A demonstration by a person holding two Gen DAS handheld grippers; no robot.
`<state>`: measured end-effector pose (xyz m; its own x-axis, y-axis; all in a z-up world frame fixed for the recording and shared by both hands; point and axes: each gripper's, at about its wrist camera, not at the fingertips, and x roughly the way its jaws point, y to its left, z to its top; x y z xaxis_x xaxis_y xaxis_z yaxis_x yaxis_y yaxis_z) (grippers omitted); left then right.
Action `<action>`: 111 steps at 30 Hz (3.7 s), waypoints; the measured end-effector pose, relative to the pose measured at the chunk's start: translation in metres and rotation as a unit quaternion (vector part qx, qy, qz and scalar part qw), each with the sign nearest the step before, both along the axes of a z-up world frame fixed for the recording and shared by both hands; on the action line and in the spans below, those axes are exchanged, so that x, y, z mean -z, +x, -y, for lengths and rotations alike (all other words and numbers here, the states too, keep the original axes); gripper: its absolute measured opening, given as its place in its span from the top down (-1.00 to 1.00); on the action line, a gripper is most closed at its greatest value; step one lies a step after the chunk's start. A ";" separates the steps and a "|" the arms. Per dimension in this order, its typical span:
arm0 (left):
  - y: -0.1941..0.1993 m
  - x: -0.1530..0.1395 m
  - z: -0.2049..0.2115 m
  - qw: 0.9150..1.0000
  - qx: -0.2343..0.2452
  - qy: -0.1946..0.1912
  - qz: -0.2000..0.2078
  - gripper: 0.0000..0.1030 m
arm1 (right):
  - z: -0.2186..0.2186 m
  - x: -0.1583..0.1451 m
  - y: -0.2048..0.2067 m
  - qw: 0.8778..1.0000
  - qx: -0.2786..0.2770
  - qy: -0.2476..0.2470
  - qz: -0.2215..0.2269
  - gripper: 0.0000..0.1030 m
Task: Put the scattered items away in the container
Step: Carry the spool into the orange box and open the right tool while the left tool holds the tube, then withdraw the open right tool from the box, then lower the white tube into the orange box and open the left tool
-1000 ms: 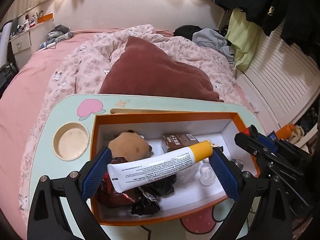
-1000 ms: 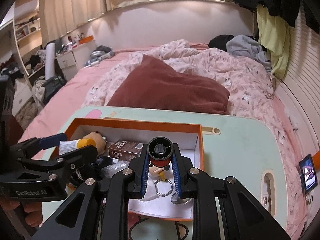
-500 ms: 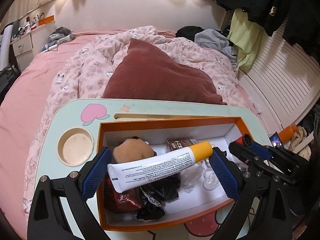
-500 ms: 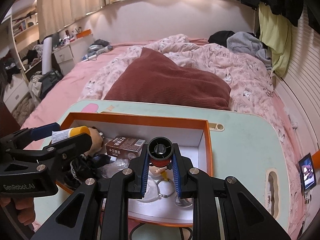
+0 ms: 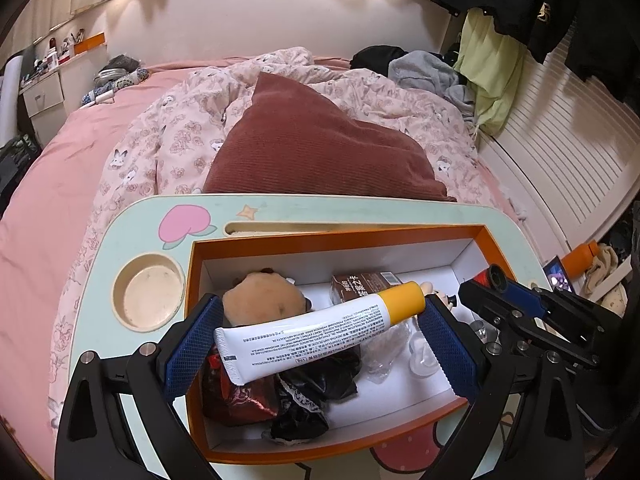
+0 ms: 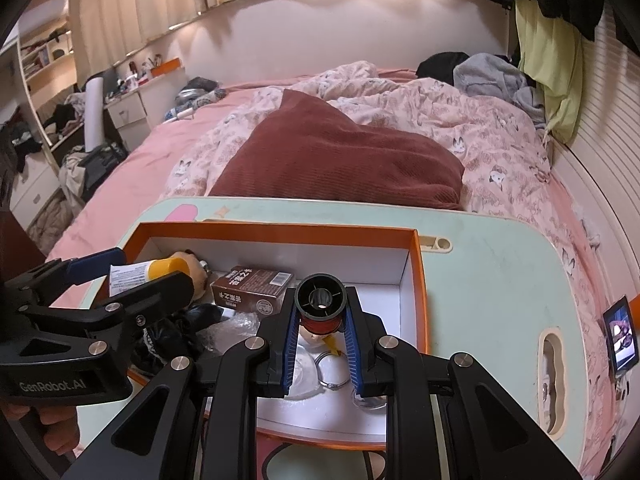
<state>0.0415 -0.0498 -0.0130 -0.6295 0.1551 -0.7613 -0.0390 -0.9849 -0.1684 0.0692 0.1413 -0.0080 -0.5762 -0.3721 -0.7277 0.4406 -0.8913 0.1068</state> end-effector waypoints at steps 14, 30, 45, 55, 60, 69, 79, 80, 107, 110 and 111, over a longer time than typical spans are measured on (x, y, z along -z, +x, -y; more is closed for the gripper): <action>0.009 0.002 0.017 0.998 -0.011 0.050 0.027 -0.91 | -0.013 -0.005 0.003 1.000 0.011 -0.026 0.004 -0.17; 0.073 -0.027 0.018 0.999 0.007 0.025 -0.021 -0.91 | -0.025 -0.018 0.053 0.999 0.006 -0.043 -0.023 -0.17; 0.123 0.056 -0.003 0.999 0.002 -0.008 0.035 -0.91 | -0.036 0.042 0.097 0.998 0.030 0.022 0.042 -0.24; 0.119 0.072 -0.010 0.997 -0.015 -0.071 0.035 -1.00 | -0.027 0.063 0.100 0.995 0.034 0.083 0.049 -0.63; 0.117 0.072 -0.010 0.997 -0.016 -0.072 0.035 -1.00 | -0.031 0.065 0.097 0.994 0.040 0.083 0.054 -0.74; 0.124 0.058 -0.002 1.000 -0.004 -0.023 -0.004 -0.89 | -0.029 0.065 0.099 0.995 0.033 0.081 0.056 -0.85; 0.071 -0.036 0.012 0.998 0.001 0.023 -0.057 -0.89 | -0.027 0.065 0.102 0.995 0.029 0.083 0.055 -0.88; 0.060 -0.037 0.011 0.999 -0.001 0.019 -0.049 -0.89 | -0.026 0.065 0.101 0.995 0.029 0.083 0.055 -0.88; -0.002 0.004 0.009 0.981 0.073 0.145 0.104 -0.91 | -0.022 0.065 0.104 0.995 0.027 0.082 0.054 -0.89; 0.003 -0.004 0.009 0.980 0.093 0.157 0.074 -0.91 | -0.022 0.066 0.104 0.995 0.027 0.082 0.054 -0.89; 0.002 -0.005 0.010 0.984 0.087 0.141 0.071 -0.90 | -0.022 0.066 0.104 0.995 0.027 0.082 0.054 -0.89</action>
